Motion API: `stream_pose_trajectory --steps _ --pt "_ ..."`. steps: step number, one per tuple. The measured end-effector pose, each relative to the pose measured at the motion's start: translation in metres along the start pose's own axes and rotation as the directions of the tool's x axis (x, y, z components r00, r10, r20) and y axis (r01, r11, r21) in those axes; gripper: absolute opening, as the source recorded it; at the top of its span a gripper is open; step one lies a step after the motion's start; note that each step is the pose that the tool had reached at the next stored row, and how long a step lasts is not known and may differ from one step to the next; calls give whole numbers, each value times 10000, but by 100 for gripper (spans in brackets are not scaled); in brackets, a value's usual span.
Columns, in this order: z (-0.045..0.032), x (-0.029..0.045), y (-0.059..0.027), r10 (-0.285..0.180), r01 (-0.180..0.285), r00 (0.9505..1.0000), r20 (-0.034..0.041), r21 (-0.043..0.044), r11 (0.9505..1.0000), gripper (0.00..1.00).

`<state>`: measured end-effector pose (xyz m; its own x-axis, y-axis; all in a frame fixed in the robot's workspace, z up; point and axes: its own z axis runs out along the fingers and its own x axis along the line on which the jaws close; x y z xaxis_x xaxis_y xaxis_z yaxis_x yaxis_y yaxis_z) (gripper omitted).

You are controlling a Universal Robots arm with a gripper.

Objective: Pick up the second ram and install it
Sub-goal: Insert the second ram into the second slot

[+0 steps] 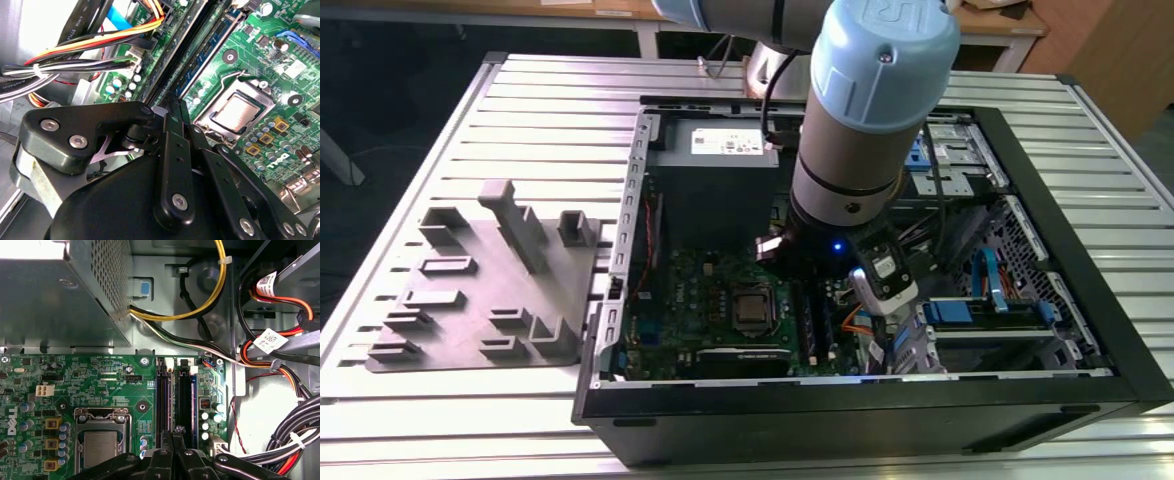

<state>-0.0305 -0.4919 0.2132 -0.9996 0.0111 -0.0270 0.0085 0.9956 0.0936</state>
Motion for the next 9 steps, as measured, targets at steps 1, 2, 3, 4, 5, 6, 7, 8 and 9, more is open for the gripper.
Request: stream_pose_trajectory --steps 1,2,3,4,5,6,7,8,9 --pt "0 0 0 0 0 10000 0 -1 10000 8" --pt "1 0 0 0 0 10000 0 -1 10000 8" --pt "0 0 0 0 0 10000 0 0 10000 8" --pt "1 0 0 0 0 10000 0 -1 10000 8" --pt "0 0 0 0 0 10000 0 0 10000 8" --pt "1 0 0 0 0 10000 0 0 10000 8" --pt "1 0 0 0 0 10000 0 0 10000 8" --pt "1 0 0 0 0 10000 0 0 10000 8" --pt "1 0 0 0 0 10000 0 0 10000 8"
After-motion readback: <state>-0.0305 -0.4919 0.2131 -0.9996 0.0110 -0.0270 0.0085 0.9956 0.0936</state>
